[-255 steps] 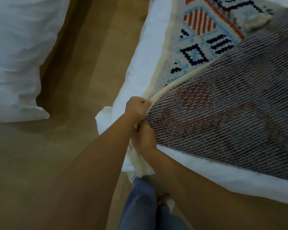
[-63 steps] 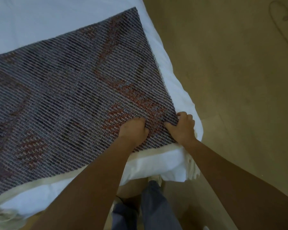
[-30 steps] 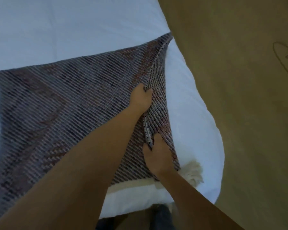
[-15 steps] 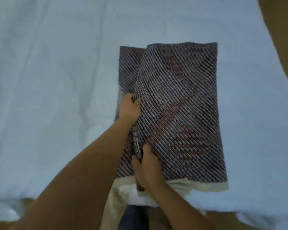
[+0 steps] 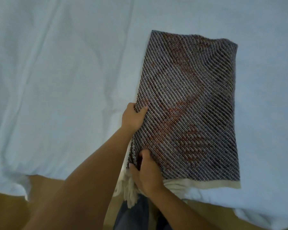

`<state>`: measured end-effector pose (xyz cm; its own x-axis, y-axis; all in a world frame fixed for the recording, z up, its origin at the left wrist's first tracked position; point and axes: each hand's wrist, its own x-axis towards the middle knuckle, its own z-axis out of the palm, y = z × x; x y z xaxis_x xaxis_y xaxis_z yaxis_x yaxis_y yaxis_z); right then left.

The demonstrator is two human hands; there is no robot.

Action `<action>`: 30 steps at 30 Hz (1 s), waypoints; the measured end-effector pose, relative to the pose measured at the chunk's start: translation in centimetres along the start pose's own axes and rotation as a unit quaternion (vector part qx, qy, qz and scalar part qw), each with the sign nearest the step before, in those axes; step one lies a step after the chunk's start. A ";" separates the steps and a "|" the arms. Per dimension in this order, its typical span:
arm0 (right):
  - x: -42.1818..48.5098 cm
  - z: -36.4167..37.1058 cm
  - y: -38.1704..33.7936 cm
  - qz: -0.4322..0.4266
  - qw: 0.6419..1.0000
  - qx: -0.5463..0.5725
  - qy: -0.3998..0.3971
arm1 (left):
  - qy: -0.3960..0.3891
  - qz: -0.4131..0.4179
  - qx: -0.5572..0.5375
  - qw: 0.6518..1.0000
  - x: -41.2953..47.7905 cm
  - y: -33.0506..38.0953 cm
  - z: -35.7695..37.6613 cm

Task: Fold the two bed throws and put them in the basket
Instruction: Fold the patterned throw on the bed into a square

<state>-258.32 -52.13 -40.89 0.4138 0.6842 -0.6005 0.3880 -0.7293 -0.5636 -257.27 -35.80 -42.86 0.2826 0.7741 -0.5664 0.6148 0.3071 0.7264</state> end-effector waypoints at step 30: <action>-3.0 -7.2 5.7 -0.044 0.992 0.106 -0.054 | 0.134 -0.010 0.136 0.982 -11.2 -2.7 1.6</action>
<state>-251.40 -58.34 -38.28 0.2915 0.7498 -0.5939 0.2328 -0.6579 -0.7162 -260.90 -46.16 -39.12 0.0861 0.8985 -0.4305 0.8020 0.1938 0.5649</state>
